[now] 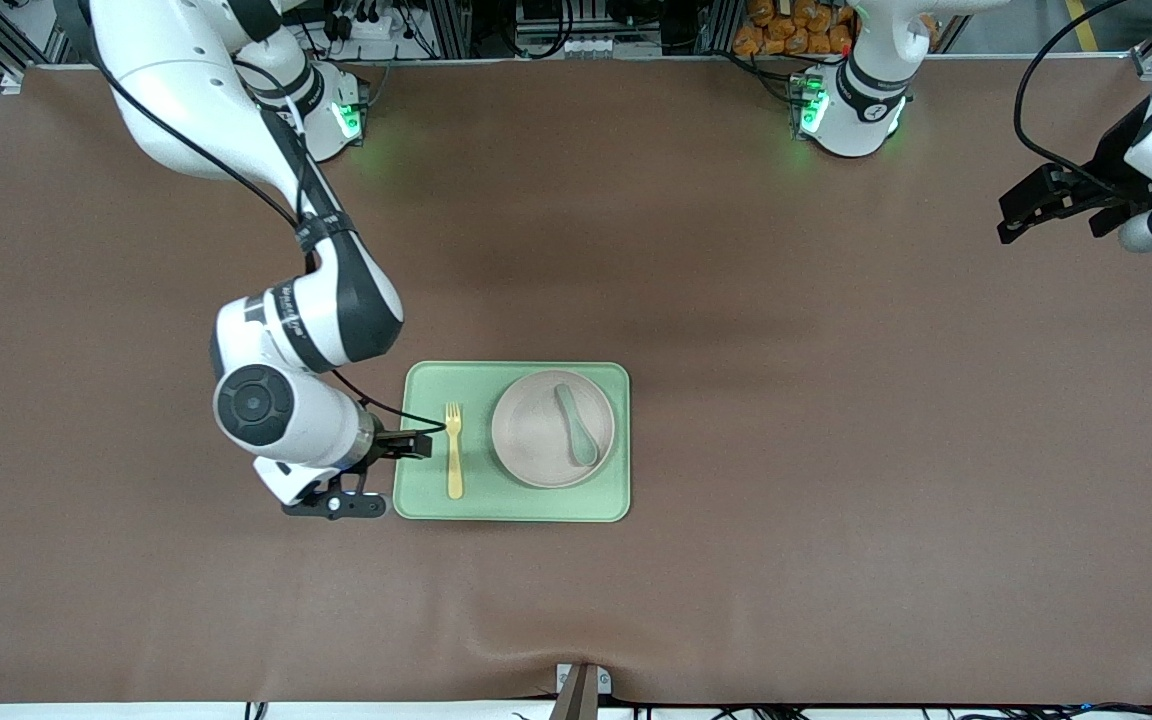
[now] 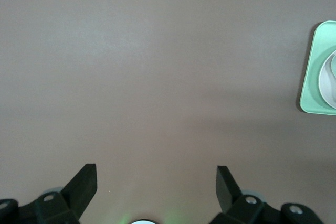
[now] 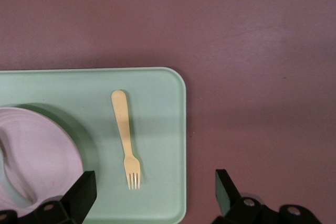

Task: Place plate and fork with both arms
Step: 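Lower the fork onto the tray and open the right gripper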

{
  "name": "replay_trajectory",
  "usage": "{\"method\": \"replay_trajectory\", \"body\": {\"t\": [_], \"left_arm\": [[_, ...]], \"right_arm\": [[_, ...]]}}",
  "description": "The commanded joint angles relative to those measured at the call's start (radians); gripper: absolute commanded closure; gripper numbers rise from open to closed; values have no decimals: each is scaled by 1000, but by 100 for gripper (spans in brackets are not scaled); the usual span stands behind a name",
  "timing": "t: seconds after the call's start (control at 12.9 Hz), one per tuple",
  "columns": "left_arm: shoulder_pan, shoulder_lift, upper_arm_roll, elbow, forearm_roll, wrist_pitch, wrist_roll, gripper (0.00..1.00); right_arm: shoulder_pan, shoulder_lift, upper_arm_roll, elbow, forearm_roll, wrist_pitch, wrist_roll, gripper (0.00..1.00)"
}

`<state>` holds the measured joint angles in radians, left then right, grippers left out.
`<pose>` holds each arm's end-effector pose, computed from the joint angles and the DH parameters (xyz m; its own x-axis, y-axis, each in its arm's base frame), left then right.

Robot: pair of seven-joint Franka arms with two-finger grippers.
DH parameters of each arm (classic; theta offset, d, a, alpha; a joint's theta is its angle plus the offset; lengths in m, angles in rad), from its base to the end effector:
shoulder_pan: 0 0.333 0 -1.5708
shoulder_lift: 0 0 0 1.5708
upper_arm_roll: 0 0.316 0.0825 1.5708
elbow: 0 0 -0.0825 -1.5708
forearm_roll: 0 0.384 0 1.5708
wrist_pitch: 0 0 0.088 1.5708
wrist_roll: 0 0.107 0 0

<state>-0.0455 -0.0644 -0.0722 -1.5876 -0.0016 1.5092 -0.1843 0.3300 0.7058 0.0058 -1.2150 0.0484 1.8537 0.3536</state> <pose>0.5243 -0.0636 0.6460 0.9977 0.0667 -0.0134 0.0666 -0.9978 -0.0056 0.6954 0.2455 0.3533 0.9962 -0.0331 -0.0803 -0.0350 -0.9991 -0.0228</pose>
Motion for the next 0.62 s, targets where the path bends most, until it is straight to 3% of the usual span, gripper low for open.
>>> {"method": "replay_trajectory", "body": {"t": [0.0, 0.15, 0.39, 0.46, 0.54], "left_arm": [[1, -3, -6, 17, 17, -24, 14, 0], [1, -12, -12, 12, 15, -24, 14, 0], [3, -17, -15, 12, 15, -32, 13, 0], [3, -18, -17, 12, 15, -34, 13, 0], [4, -24, -15, 9, 15, -35, 14, 0]], "right_arm": [[-48, -78, 26, 28, -21, -79, 7, 0], [-121, -135, 92, 28, -18, -90, -4, 0], [-341, -157, 309, 28, -19, -207, -33, 0], [-392, -164, 353, 26, -24, -220, -53, 0], [-397, -195, 352, 28, -36, -221, -77, 0]]}}
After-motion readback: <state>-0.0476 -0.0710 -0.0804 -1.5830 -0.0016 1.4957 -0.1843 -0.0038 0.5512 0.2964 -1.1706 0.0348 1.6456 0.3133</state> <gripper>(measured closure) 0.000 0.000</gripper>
